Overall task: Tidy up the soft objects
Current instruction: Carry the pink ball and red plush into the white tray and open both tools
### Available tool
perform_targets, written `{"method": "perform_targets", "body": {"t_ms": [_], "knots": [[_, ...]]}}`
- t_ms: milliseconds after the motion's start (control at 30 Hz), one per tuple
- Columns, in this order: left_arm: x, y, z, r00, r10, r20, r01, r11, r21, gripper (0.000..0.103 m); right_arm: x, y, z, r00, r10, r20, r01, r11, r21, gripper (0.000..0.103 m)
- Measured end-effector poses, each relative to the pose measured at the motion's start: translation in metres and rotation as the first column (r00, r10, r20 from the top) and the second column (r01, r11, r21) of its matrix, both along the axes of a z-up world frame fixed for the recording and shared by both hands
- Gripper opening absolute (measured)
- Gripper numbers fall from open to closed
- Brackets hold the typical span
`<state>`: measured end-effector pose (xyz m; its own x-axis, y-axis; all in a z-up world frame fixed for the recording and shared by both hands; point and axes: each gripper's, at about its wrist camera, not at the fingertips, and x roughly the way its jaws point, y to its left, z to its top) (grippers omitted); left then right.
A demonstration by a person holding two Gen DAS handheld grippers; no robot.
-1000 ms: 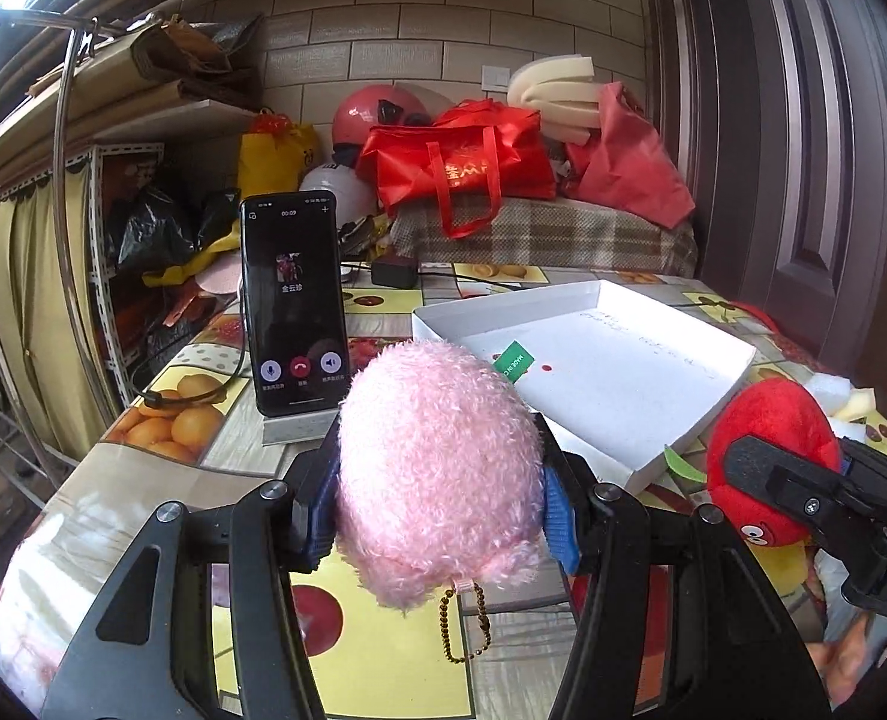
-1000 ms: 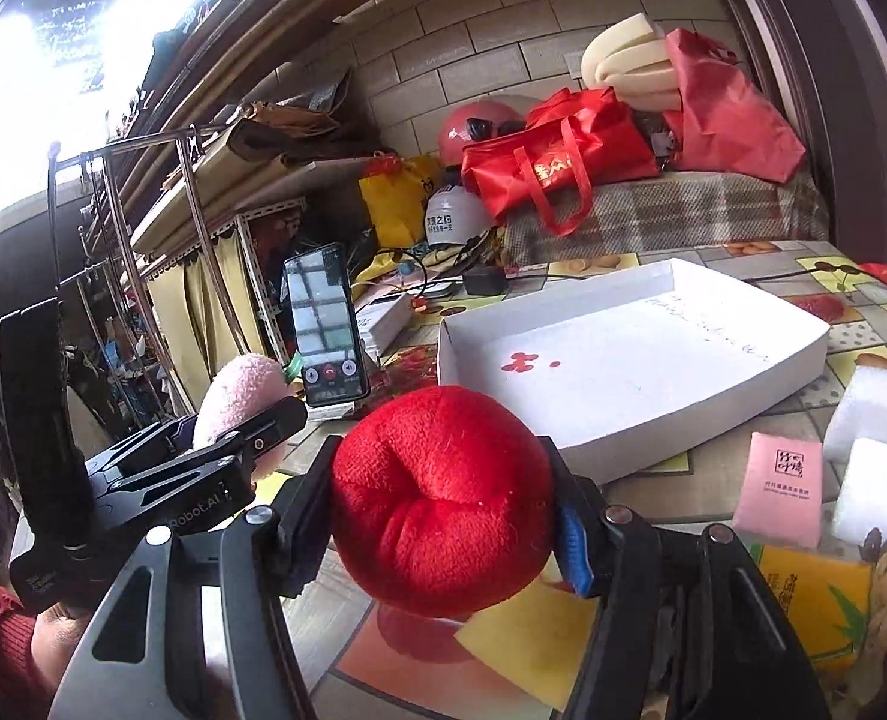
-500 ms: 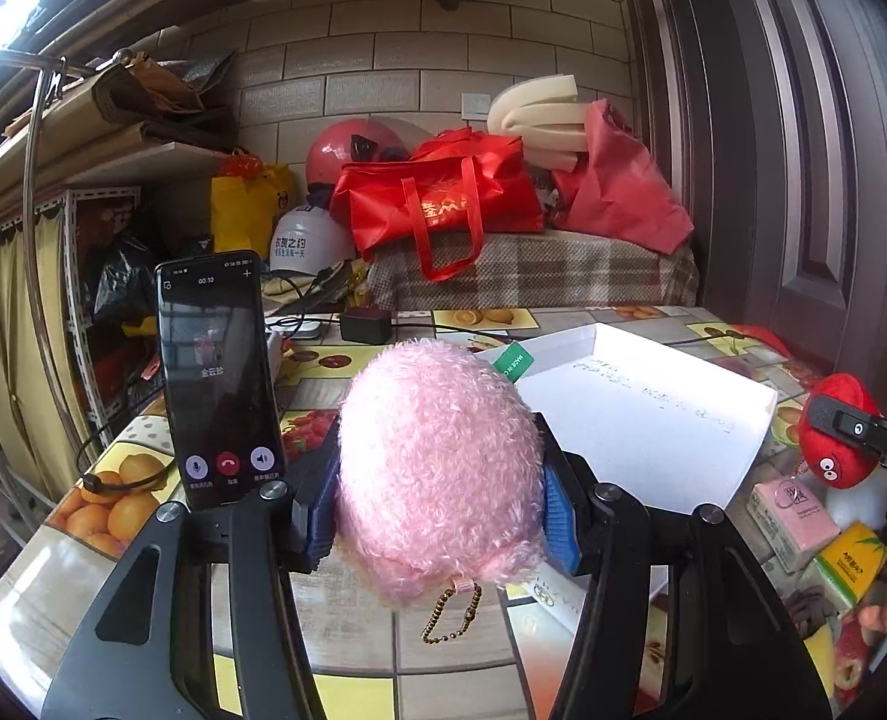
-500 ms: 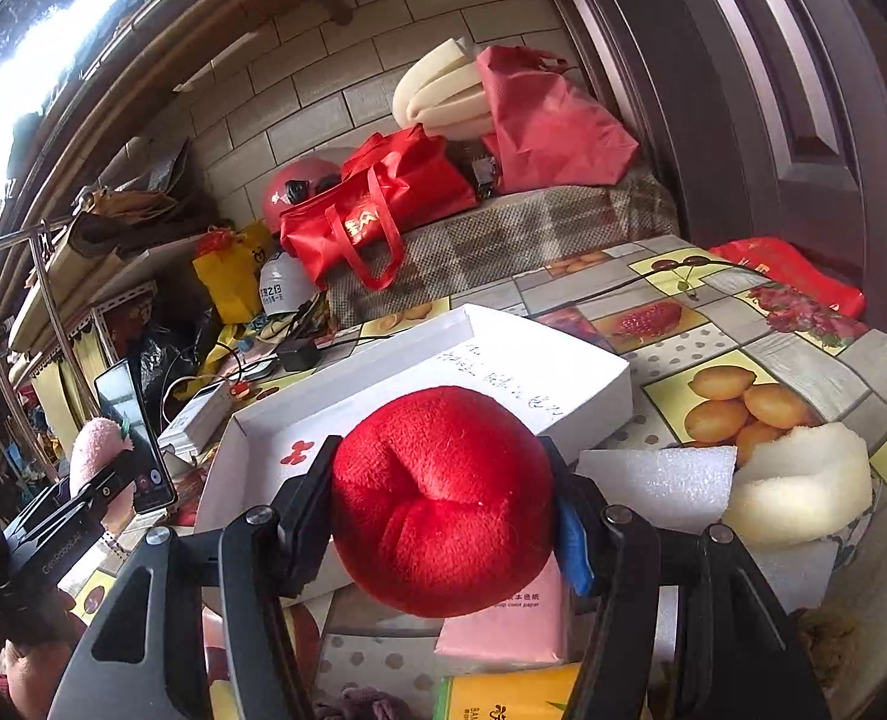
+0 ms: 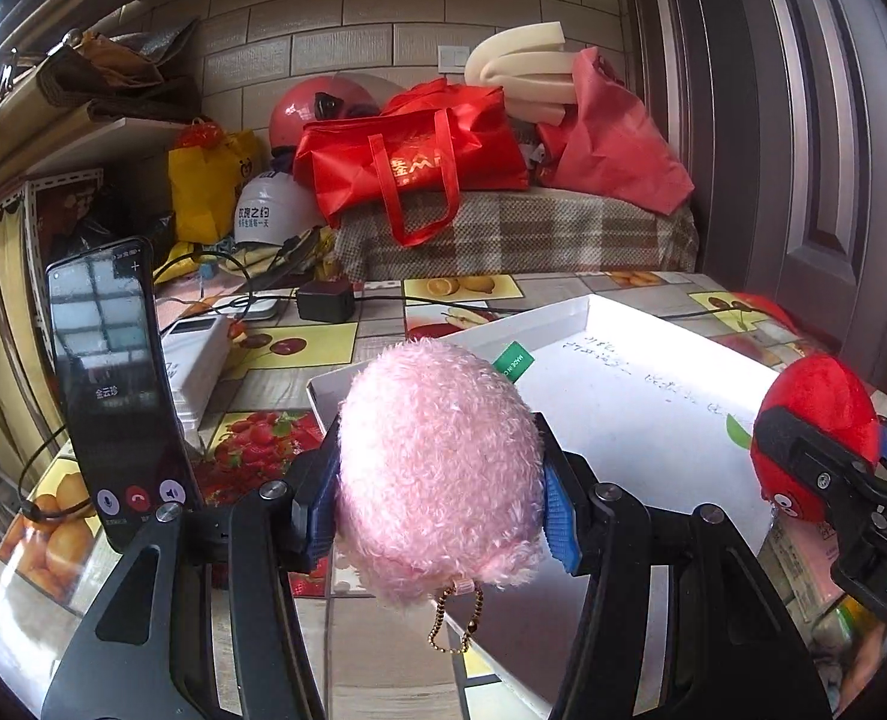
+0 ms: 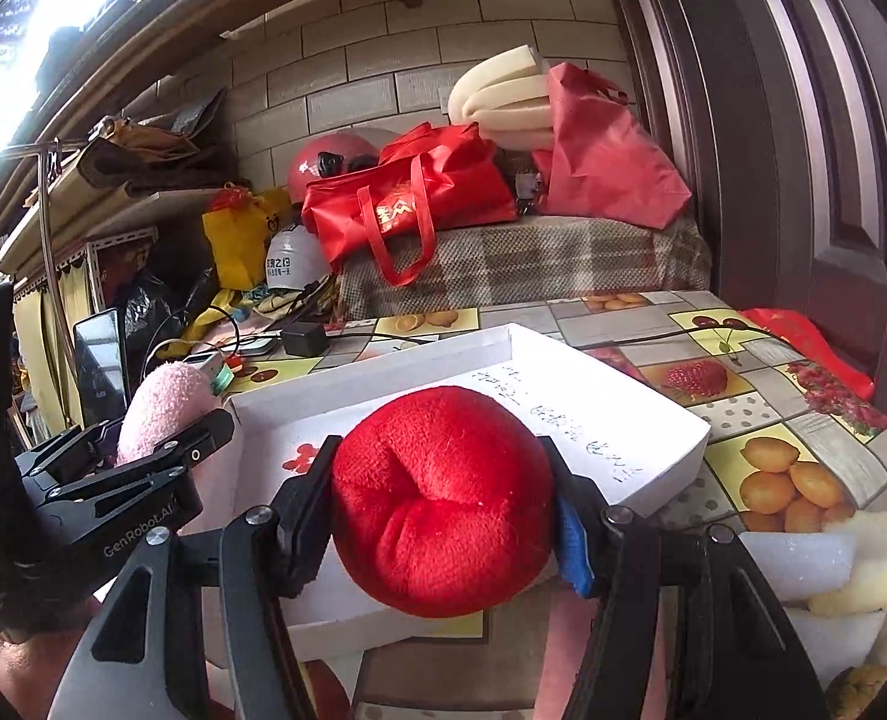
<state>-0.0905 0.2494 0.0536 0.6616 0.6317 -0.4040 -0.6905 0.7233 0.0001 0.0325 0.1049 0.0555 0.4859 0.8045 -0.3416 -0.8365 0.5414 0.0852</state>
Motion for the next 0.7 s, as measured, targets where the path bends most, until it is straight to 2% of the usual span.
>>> {"method": "perform_targets", "body": {"t_ms": [200,267,300,333,367,433,500,700], "knots": [[0.015,0.005,-0.005,0.998,-0.029,-0.062,0.028,0.999,-0.032,0.055,0.006,0.020,-0.002,1.000,-0.013,-0.001,0.013,0.998,-0.054,0.065],[0.019,0.004,-0.006,0.996,-0.037,-0.079,0.035,0.999,-0.031,0.056,0.007,0.024,-0.003,1.000,-0.020,-0.005,0.020,0.997,-0.072,0.068],[0.020,0.004,-0.006,0.996,-0.037,-0.087,0.035,0.999,-0.029,0.057,0.008,0.026,-0.004,1.000,-0.020,-0.010,0.019,0.996,-0.082,0.074],[0.021,0.004,-0.006,0.995,-0.034,-0.091,0.031,0.999,-0.029,0.060,0.009,0.028,-0.005,1.000,-0.019,-0.016,0.017,0.996,-0.092,0.085],[0.020,0.005,-0.007,0.996,-0.024,-0.091,0.021,0.999,-0.030,0.062,0.011,0.028,-0.005,0.999,-0.026,-0.022,0.024,0.995,-0.097,0.087],[0.018,0.010,-0.006,0.996,0.010,-0.085,-0.014,0.999,-0.044,0.088,0.014,0.025,-0.006,0.998,-0.035,-0.042,0.031,0.995,-0.093,0.094],[0.013,0.017,-0.008,0.997,0.028,-0.067,-0.033,0.996,-0.078,0.103,0.018,0.023,-0.006,0.997,-0.054,-0.061,0.049,0.995,-0.082,0.103],[0.009,0.015,-0.007,0.998,0.038,-0.056,-0.041,0.997,-0.065,0.103,0.015,0.022,-0.004,0.997,-0.059,-0.051,0.055,0.995,-0.078,0.103]]}}
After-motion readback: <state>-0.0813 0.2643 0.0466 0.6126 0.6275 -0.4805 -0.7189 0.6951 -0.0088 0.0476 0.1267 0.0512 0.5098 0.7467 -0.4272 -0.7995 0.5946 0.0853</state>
